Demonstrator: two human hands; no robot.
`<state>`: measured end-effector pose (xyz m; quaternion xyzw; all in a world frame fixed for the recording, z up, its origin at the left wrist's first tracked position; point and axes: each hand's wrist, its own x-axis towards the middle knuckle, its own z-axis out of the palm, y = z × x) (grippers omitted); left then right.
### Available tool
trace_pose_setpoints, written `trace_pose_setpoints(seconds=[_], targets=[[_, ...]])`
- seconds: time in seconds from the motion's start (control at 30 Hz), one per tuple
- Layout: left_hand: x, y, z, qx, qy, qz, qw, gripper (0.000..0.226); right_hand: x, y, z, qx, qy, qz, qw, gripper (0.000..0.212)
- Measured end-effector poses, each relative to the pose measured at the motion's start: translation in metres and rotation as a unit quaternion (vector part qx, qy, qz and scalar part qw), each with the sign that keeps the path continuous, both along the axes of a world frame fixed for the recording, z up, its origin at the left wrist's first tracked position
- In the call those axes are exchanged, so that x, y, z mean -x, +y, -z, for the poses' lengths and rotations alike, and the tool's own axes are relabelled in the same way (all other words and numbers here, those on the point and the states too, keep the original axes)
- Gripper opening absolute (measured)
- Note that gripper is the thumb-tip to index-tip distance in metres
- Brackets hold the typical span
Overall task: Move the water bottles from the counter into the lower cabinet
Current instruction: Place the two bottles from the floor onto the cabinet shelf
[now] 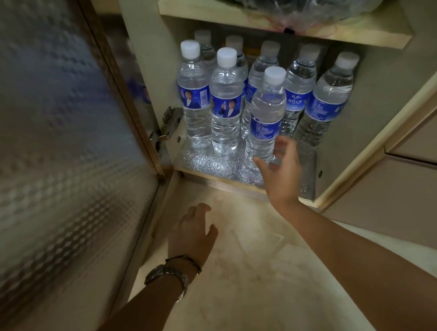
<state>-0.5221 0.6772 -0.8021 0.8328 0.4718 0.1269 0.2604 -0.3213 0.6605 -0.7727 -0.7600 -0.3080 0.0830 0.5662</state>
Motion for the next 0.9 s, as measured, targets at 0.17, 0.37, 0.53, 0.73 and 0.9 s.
trace_pose_setpoints(seconds=[0.17,0.37,0.53,0.73,0.9], targets=[[0.0,0.0,0.004,-0.001,-0.002,-0.004,1.0,0.036,-0.004,0.018,0.0,0.004,-0.004,0.005,1.0,0.056],[0.005,0.004,0.011,0.011,-0.023,0.0,1.0,0.034,-0.006,0.028,0.005,-0.004,-0.025,0.003,1.0,0.058],[0.009,0.004,0.012,0.005,-0.015,0.0,1.0,0.033,-0.002,0.029,0.004,0.003,-0.029,0.003,1.0,0.057],[0.007,0.007,0.005,-0.011,0.003,0.016,1.0,0.035,-0.002,0.025,-0.014,0.071,-0.035,-0.014,0.997,0.051],[0.006,0.013,0.003,-0.023,0.04,0.017,0.999,0.036,0.001,-0.011,-0.017,0.23,-0.189,-0.085,0.951,0.039]])
